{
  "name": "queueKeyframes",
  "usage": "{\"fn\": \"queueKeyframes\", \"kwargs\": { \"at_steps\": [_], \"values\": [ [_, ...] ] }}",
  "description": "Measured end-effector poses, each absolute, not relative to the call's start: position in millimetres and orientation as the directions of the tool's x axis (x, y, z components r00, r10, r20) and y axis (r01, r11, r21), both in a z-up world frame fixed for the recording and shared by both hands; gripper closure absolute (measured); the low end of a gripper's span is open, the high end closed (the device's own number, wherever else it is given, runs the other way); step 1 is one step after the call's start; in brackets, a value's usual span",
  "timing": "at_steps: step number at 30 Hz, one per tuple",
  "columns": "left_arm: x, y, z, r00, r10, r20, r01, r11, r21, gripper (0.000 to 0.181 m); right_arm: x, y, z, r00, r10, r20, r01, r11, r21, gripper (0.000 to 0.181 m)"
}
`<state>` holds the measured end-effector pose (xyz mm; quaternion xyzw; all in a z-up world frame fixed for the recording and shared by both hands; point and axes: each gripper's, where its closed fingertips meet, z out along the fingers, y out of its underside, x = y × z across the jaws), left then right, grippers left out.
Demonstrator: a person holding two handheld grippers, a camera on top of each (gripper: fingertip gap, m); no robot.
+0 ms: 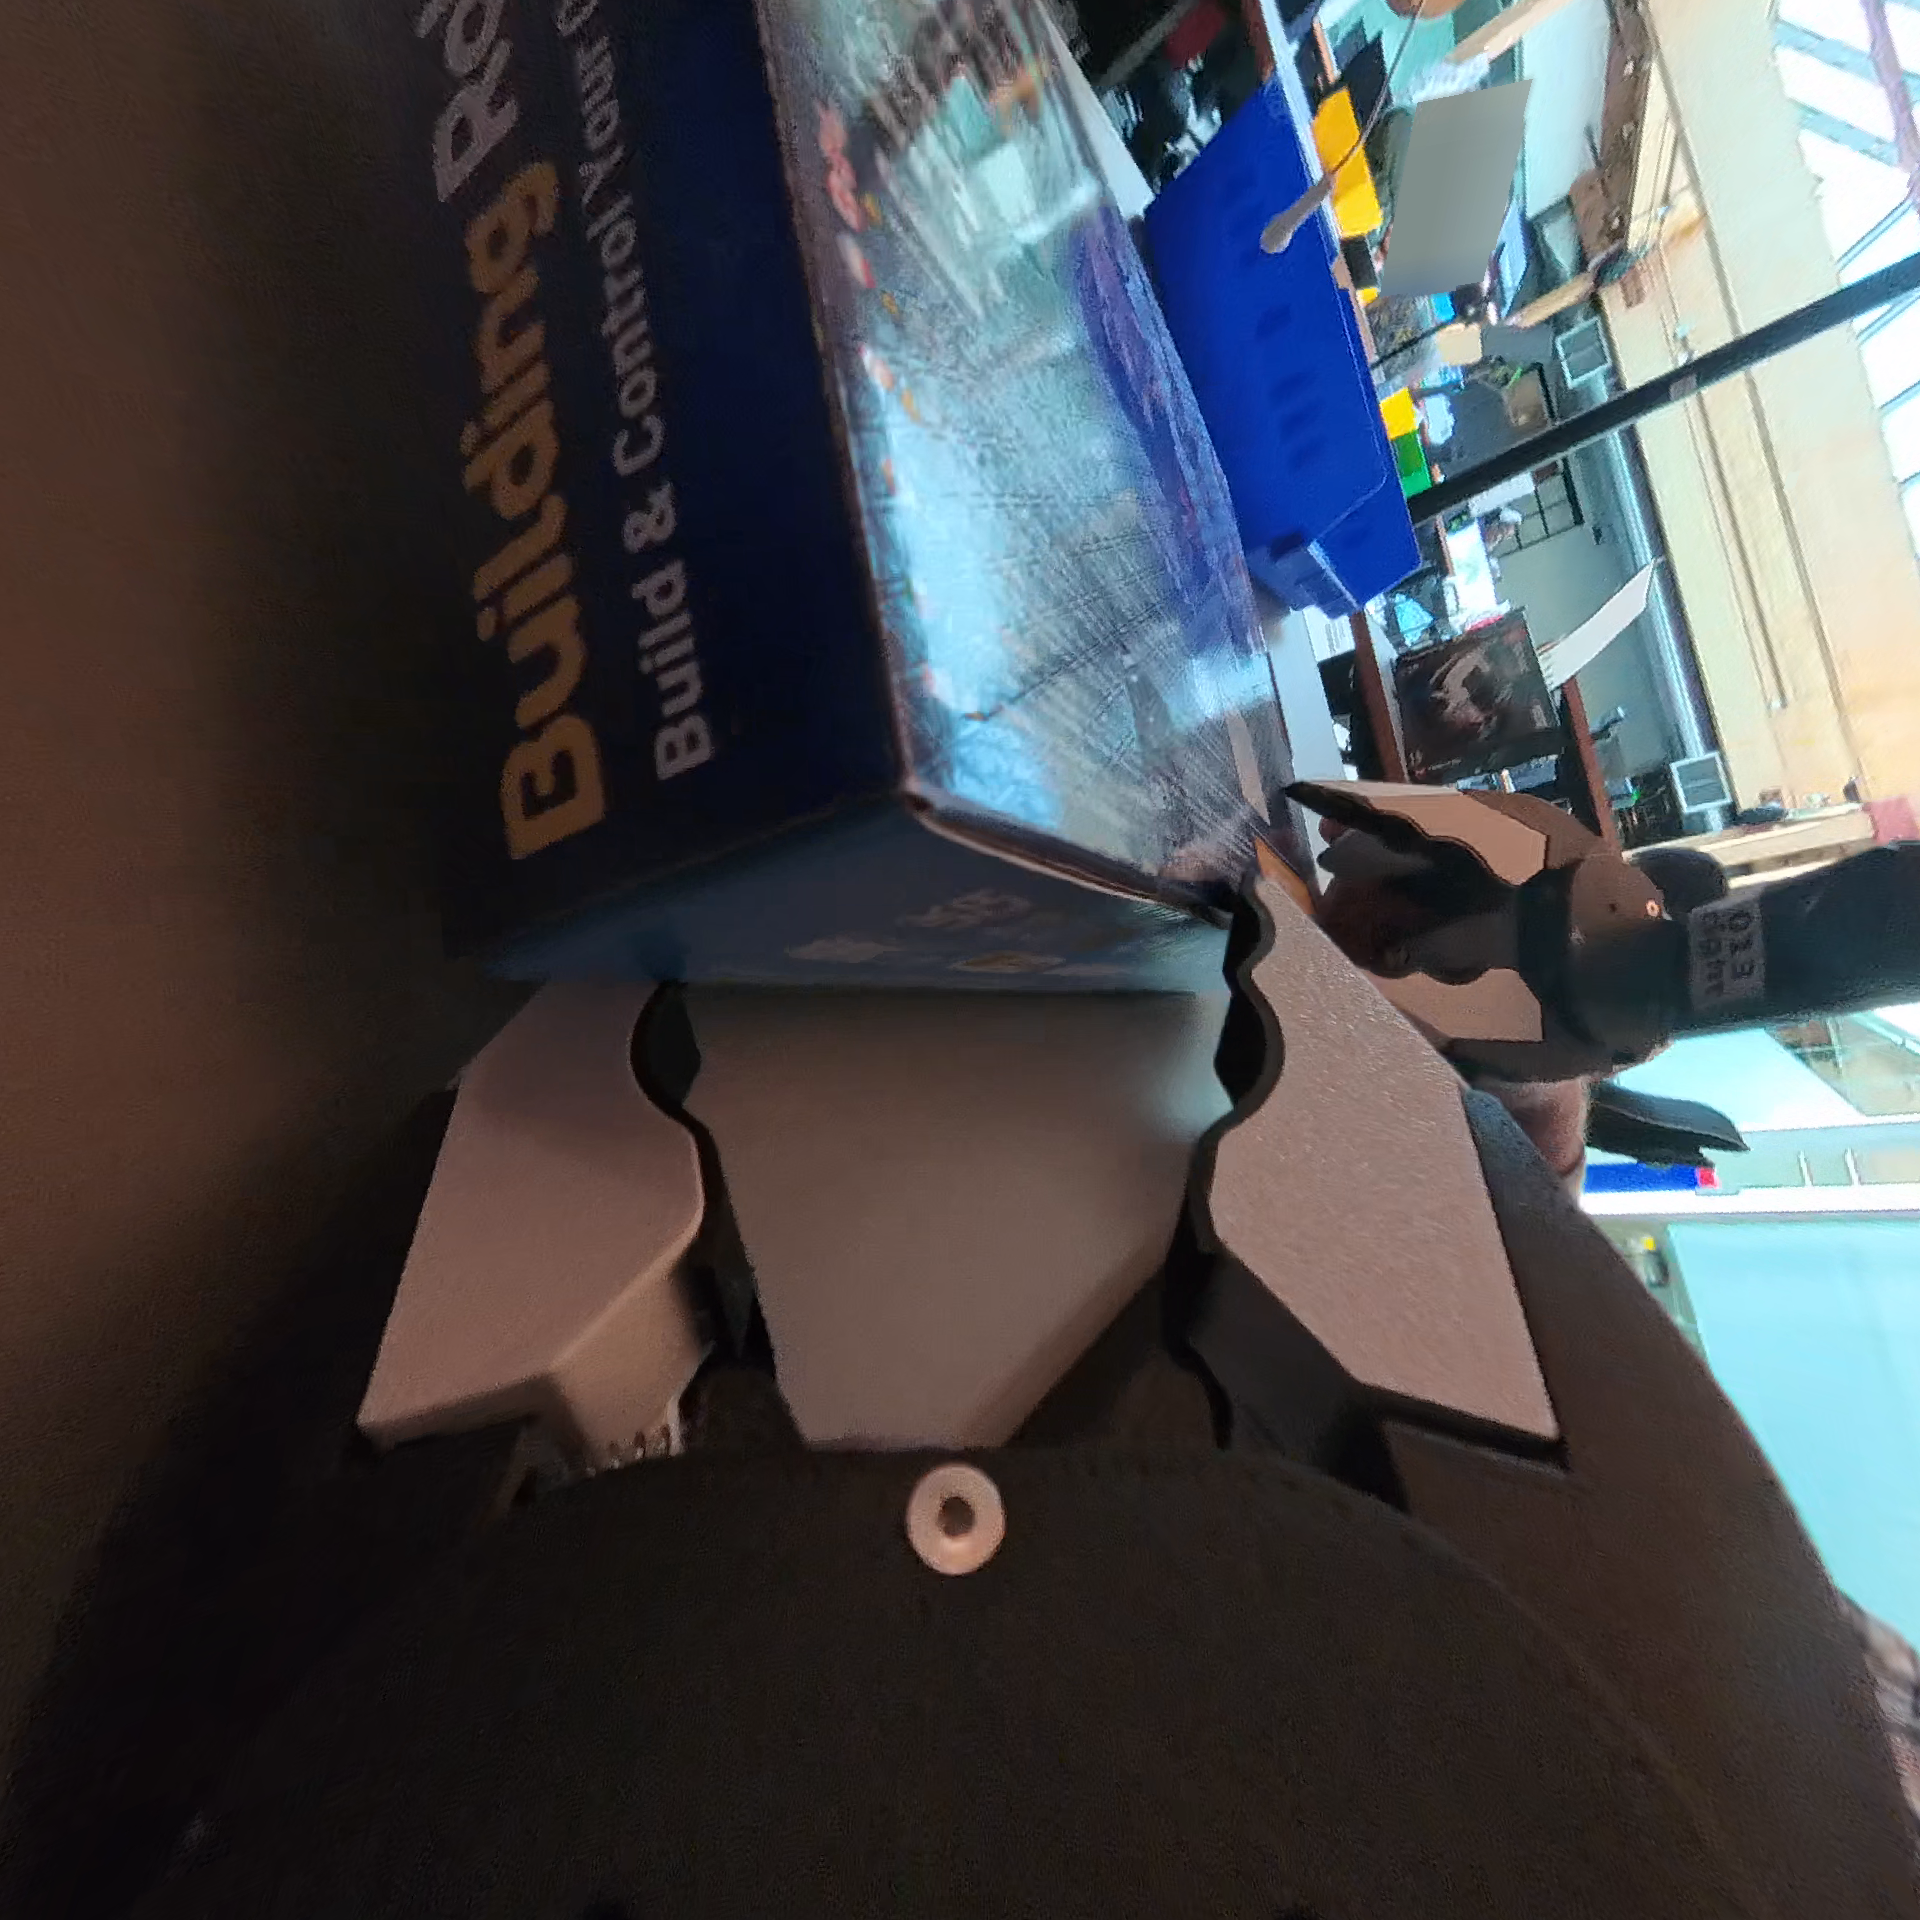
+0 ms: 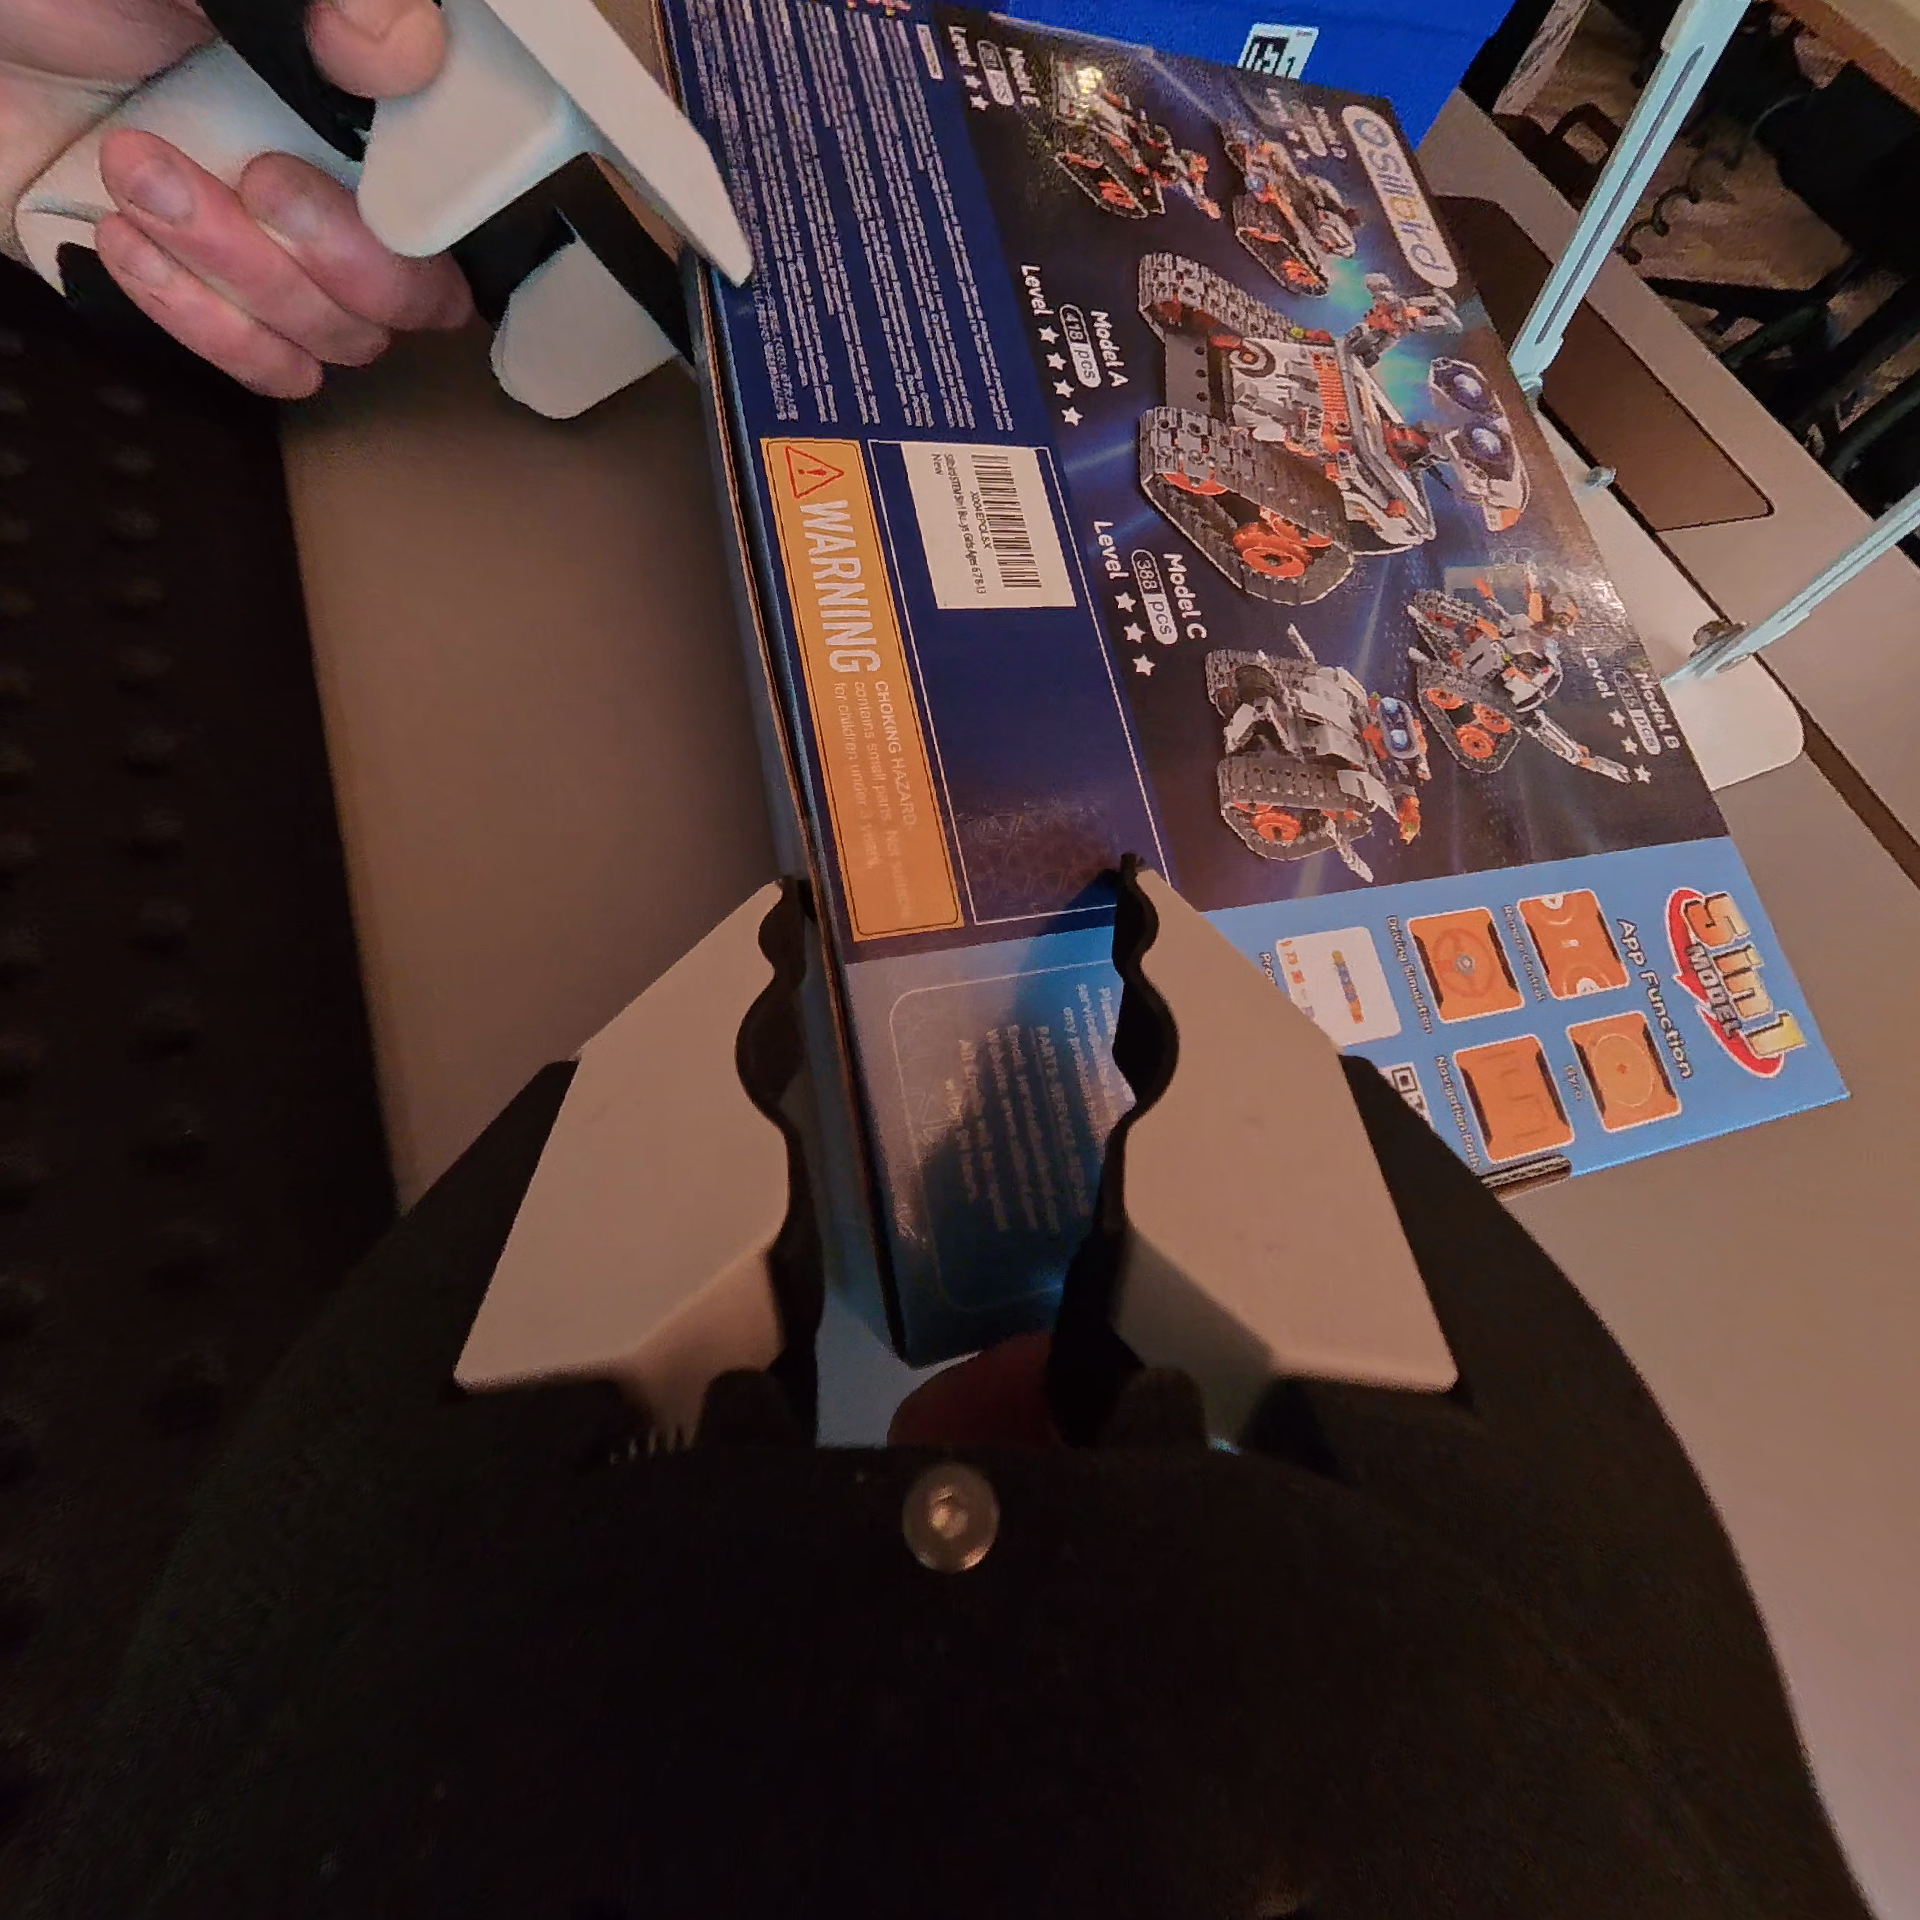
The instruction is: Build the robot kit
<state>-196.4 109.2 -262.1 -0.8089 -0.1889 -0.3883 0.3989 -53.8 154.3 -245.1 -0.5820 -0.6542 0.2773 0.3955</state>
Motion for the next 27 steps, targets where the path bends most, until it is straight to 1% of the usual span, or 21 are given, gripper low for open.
{"fn": "queueKeyframes", "kwargs": {
  "at_steps": [5, 6, 9, 11, 12, 14, 17, 19, 20, 22, 23, 24, 26, 27],
  "values": [
    [-186.7, 98.0, -264.1, 0.645, -0.041, 0.763, 0.535, -0.689, -0.489, 0.082, -48.6, 154.6, -244.8, 0.002, 0.982, 0.187, 0.529, 0.158, -0.834, 0.123],
    [-184.9, 94.5, -266.8, 0.67, -0.044, 0.741, 0.505, -0.705, -0.498, 0.088, -47.0, 154.6, -244.8, 0.002, 0.982, 0.186, 0.529, 0.157, -0.834, 0.123],
    [-176.6, 83.7, -269.2, 0.711, -0.071, 0.7, 0.432, -0.741, -0.514, 0.087, -43.6, 155.3, -245.6, -0.002, 0.983, 0.186, 0.535, 0.158, -0.83, 0.123],
    [-173.8, 74.8, -272.3, 0.749, -0.097, 0.656, 0.364, -0.767, -0.528, 0.09, -41.7, 155.6, -246.4, -0.004, 0.983, 0.185, 0.541, 0.158, -0.826, 0.125],
    [-172.5, 71.3, -271.1, 0.76, -0.113, 0.641, 0.34, -0.771, -0.539, 0.097, -40.8, 156.1, -247.3, -0.002, 0.982, 0.187, 0.545, 0.158, -0.823, 0.127],
    [-168.3, 64.0, -265.4, 0.788, -0.171, 0.592, 0.262, -0.776, -0.574, 0.098, -38.2, 157.1, -249.9, 0.002, 0.983, 0.186, 0.553, 0.153, -0.819, 0.128],
    [-168.8, 49.7, -258.2, 0.865, -0.275, 0.42, 0.065, -0.768, -0.637, 0.1, -32.9, 157.5, -250.1, 0.021, 0.984, 0.175, 0.552, 0.135, -0.823, 0.129],
    [-179.3, 52.3, -238.4, 0.908, -0.306, 0.285, -0.004, -0.688, -0.725, 0.101, -26.3, 159.4, -245.9, 0.056, 0.983, 0.174, 0.551, 0.115, -0.827, 0.127],
    [-189.3, 55.9, -227.3, 0.931, -0.288, 0.224, -0.015, -0.643, -0.766, 0.101, -21.7, 160.9, -242.0, 0.084, 0.984, 0.159, 0.541, 0.089, -0.836, 0.122],
    [-214.8, 62.0, -219.7, 0.97, -0.227, 0.09, -0.065, -0.595, -0.801, 0.093, -8.4, 169.6, -235.0, 0.17, 0.974, 0.149, 0.529, 0.037, -0.848, 0.117],
    [-231.8, 65.6, -222.4, 0.984, -0.174, 0.025, -0.084, -0.593, -0.801, 0.089, -0.5, 175.6, -233.9, 0.219, 0.965, 0.141, 0.527, 0.005, -0.85, 0.116],
    [-243.6, 67.7, -229.4, 0.99, -0.142, -0.012, -0.097, -0.61, -0.786, 0.086, 7.6, 181.5, -236.5, 0.263, 0.954, 0.141, 0.539, -0.024, -0.842, 0.11],
    [-253.3, 69.7, -248.9, 0.992, -0.123, -0.029, -0.104, -0.663, -0.741, 0.081, 18.5, 185.9, -242.2, 0.311, 0.943, 0.121, 0.547, -0.073, -0.834, 0.103],
    [-254.6, 70.4, -258.9, 0.991, -0.125, -0.039, -0.114, -0.686, -0.718, 0.08, 20.0, 184.1, -243.9, 0.318, 0.944, 0.087, 0.538, -0.104, -0.837, 0.106]
  ]
}}
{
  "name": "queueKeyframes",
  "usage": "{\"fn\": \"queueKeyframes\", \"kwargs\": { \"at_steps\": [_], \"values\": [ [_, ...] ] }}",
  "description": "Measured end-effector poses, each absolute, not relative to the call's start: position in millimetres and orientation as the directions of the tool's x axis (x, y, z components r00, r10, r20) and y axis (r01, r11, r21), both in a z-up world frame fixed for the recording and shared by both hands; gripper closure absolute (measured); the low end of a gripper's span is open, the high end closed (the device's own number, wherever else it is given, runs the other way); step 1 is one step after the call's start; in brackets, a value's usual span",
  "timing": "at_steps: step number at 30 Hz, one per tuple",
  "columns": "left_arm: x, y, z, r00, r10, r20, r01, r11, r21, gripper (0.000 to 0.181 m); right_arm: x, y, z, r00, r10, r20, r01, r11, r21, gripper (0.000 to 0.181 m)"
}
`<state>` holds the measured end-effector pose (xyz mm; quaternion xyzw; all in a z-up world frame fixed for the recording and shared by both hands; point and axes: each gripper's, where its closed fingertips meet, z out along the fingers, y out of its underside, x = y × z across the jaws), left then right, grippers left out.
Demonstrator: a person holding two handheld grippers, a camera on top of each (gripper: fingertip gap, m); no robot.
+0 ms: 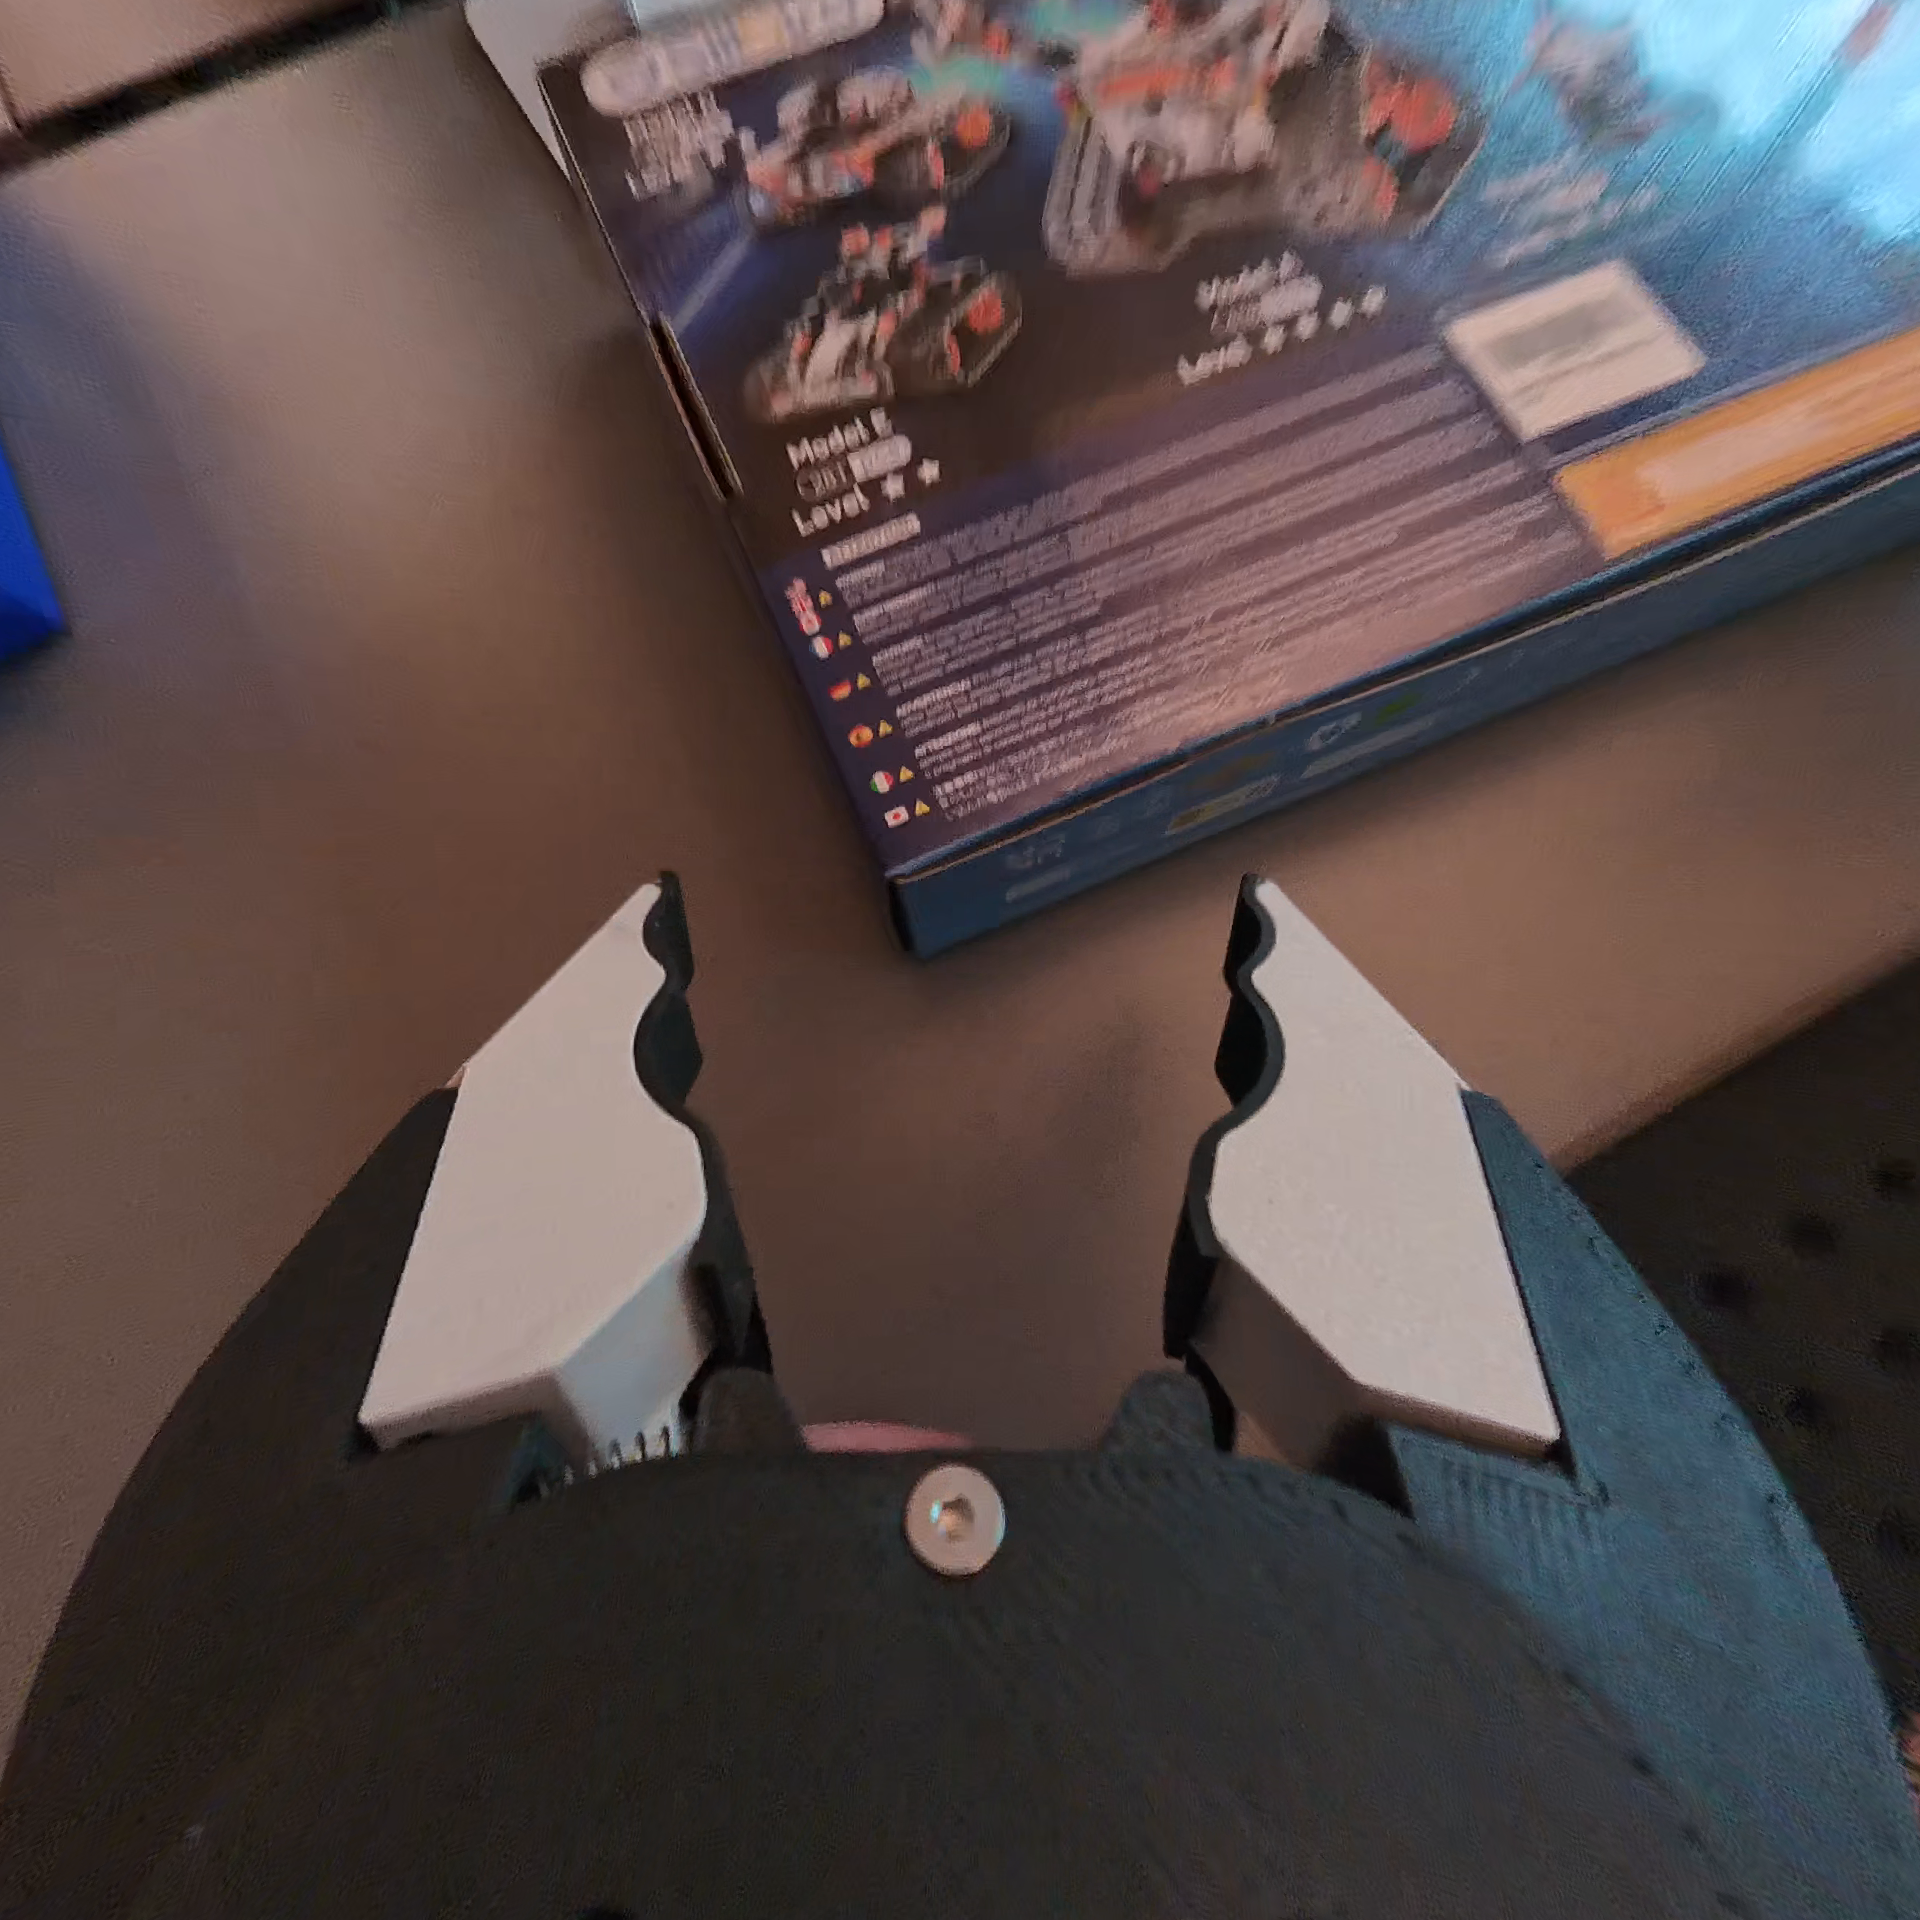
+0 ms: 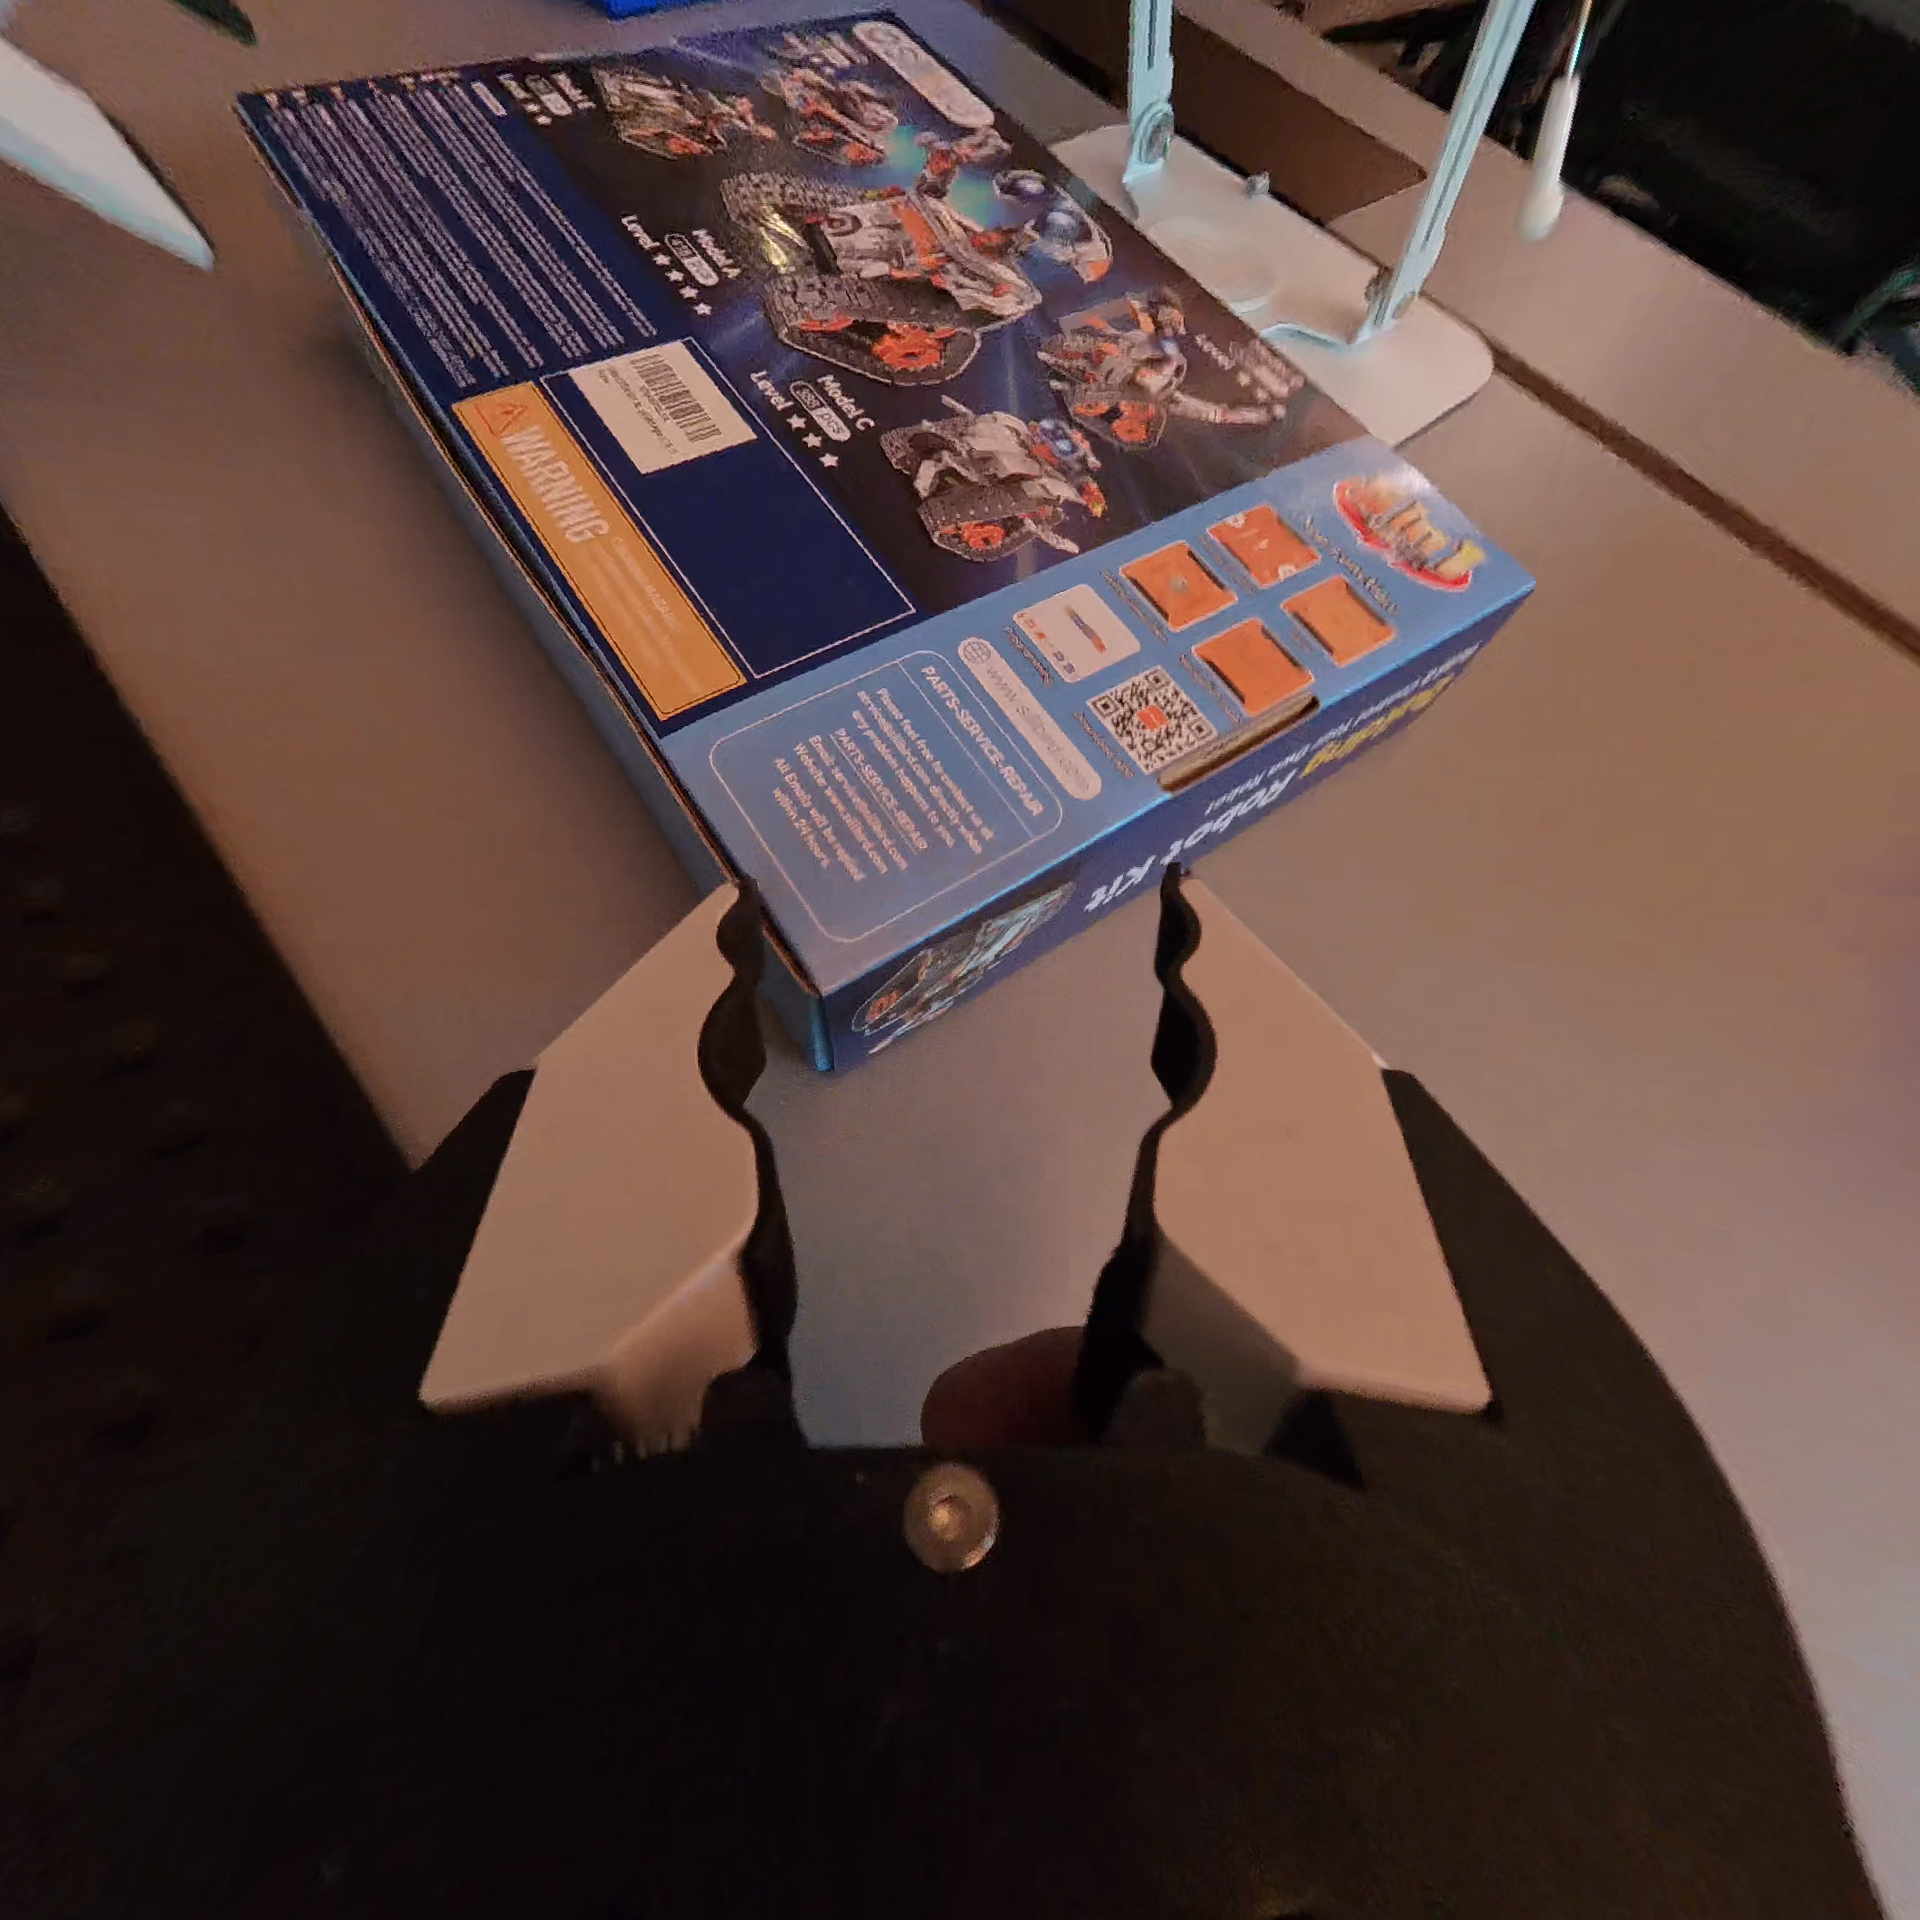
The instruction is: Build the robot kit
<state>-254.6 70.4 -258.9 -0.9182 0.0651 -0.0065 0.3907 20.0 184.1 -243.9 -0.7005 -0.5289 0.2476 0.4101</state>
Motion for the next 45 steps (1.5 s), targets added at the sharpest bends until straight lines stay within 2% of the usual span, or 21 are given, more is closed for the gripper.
{"fn": "queueKeyframes", "kwargs": {
  "at_steps": [2, 4, 5, 7, 11, 15, 19, 22, 26, 28, 30, 31, 33, 34, 36, 45],
  "values": [
    [-248.6, 72.2, -276.0, 0.99, -0.139, -0.004, -0.104, -0.72, -0.686, 0.086, 20.9, 179.2, -248.1, 0.309, 0.95, 0.034, 0.541, -0.146, -0.828, 0.109],
    [-230.5, 78.8, -283.3, 0.981, -0.176, 0.085, -0.066, -0.708, -0.703, 0.094, 21.5, 173.4, -252.5, 0.286, 0.958, -0.001, 0.552, -0.166, -0.817, 0.106],
    [-227.3, 82.3, -286.1, 0.982, -0.165, 0.09, -0.053, -0.706, -0.707, 0.085, 20.9, 171.6, -253.9, 0.278, 0.961, -0.013, 0.553, -0.171, -0.816, 0.105],
    [-227.9, 83.9, -291.8, 0.984, -0.176, -0.018, -0.14, -0.709, -0.691, 0.088, 19.5, 170.4, -259.7, 0.27, 0.963, -0.025, 0.567, -0.18, -0.804, 0.104],
    [-202.0, 89.1, -289.3, 0.972, -0.235, 0.011, -0.16, -0.693, -0.703, 0.104, 30.3, 188.0, -267.6, 0.346, 0.937, 0.043, 0.609, -0.19, -0.77, 0.094],
    [-186.3, 98.7, -291.4, 0.968, -0.249, -0.033, -0.2, -0.688, -0.698, 0.101, 45.2, 203.8, -267.4, 0.416, 0.907, 0.067, 0.614, -0.226, -0.756, 0.101],
    [-183.0, 105.7, -270.8, 0.985, -0.168, -0.043, -0.142, -0.644, -0.751, 0.084, 55.5, 213.6, -253.3, 0.536, 0.829, 0.157, 0.587, -0.232, -0.776, 0.097],
    [-176.1, 109.8, -247.5, 0.988, -0.13, -0.084, -0.145, -0.586, -0.797, 0.08, 55.5, 209.8, -238.6, 0.586, 0.785, 0.2, 0.564, -0.219, -0.796, 0.1],
    [-156.5, 115.7, -233.2, 0.982, -0.128, -0.137, -0.185, -0.54, -0.821, 0.096, 45.1, 197.2, -230.7, 0.594, 0.759, 0.266, 0.582, -0.177, -0.794, 0.106],
    [-147.8, 118.6, -230.5, 0.979, -0.13, -0.154, -0.2, -0.526, -0.827, 0.103, 36.8, 189.6, -224.7, 0.605, 0.762, 0.231, 0.536, -0.175, -0.826, 0.121],
    [-136.3, 121.3, -225.6, 0.98, -0.138, -0.14, -0.191, -0.496, -0.847, 0.122, 30.8, 186.4, -217.0, 0.631, 0.75, 0.198, 0.48, -0.178, -0.859, 0.14],
    [-131.3, 122.7, -224.5, 0.981, -0.139, -0.137, -0.188, -0.488, -0.852, 0.125, 26.4, 183.2, -214.6, 0.633, 0.753, 0.182, 0.461, -0.177, -0.87, 0.146],
    [-123.9, 127.3, -221.5, 0.982, -0.127, -0.137, -0.181, -0.467, -0.866, 0.133, 15.6, 176.5, -210.6, 0.635, 0.764, 0.118, 0.403, -0.197, -0.893, 0.148],
    [-121.3, 129.7, -220.6, 0.983, -0.117, -0.139, -0.178, -0.459, -0.871, 0.136, 14.3, 178.0, -209.4, 0.651, 0.748, 0.132, 0.4, -0.189, -0.897, 0.152],
    [-117.6, 133.7, -222.2, 0.984, -0.101, -0.146, -0.177, -0.458, -0.871, 0.138, 12.2, 182.0, -209.1, 0.682, 0.712, 0.17, 0.404, -0.172, -0.898, 0.146],
    [-96.0, 138.5, -231.9, 0.981, -0.133, -0.138, -0.184, -0.448, -0.875, 0.18, -8.5, 176.5, -219.7, 0.688, 0.711, 0.146, 0.394, -0.197, -0.898, 0.178]
  ]
}}
